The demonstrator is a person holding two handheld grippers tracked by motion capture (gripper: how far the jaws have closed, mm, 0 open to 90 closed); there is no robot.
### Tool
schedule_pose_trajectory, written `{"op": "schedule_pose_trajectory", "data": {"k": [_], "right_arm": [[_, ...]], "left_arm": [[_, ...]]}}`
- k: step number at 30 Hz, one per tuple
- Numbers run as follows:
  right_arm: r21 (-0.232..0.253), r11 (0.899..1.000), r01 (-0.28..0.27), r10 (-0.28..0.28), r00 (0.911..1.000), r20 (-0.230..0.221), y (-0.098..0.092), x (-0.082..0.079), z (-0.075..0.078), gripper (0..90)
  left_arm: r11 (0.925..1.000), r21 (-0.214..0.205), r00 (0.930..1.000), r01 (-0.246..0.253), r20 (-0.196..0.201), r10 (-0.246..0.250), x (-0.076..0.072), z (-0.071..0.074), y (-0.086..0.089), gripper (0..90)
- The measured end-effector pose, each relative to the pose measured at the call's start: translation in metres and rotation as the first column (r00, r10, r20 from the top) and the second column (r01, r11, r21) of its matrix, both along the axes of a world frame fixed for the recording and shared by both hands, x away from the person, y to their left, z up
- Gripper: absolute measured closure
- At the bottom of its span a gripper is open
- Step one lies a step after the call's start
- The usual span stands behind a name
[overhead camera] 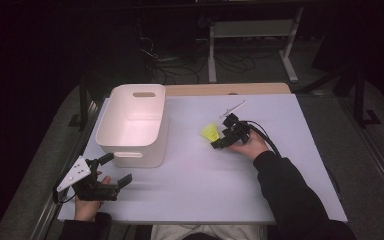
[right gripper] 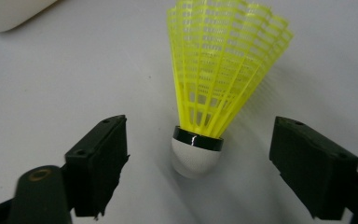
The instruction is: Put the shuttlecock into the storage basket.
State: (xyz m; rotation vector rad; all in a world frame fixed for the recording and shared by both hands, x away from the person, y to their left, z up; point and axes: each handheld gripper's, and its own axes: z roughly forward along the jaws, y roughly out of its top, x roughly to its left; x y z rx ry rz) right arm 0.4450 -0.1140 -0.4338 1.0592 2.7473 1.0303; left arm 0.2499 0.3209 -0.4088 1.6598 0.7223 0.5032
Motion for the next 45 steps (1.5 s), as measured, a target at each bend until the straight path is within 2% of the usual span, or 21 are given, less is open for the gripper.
{"op": "schedule_pose_trajectory", "data": {"k": [5,9,23,30,45], "right_arm": [[-0.004,1.0,-0.01,0.01,0.9999,-0.003,0.001,-0.001,-0.002,34.0],[-0.006,1.0,-0.011,0.011,0.9999,-0.002,0.001,-0.001,-0.002,41.9],[-0.033,0.999,0.006,-0.006,0.9998,-0.02,0.0,-0.001,0.0,61.3],[-0.035,0.999,-0.002,0.001,0.9997,-0.022,-0.002,-0.001,0.0,63.1],[-0.015,1.0,0.007,-0.007,1.0,0.005,-0.011,-0.005,0.018,63.5]], "left_arm": [[1.0,0.0,1.0,0.0,0.0,0.0,0.0,0.0,0.0,0.0],[1.0,0.0,1.0,0.0,-0.001,0.0,0.0,0.0,0.0,0.0],[1.0,0.001,1.0,0.001,-0.001,-0.001,0.0,0.0,0.0,0.0],[1.0,-0.001,1.0,0.0,-0.001,0.0,0.0,0.0,0.0,0.0],[1.0,-0.006,1.0,-0.003,-0.004,0.003,-0.001,0.0,0.001,0.0]]}}
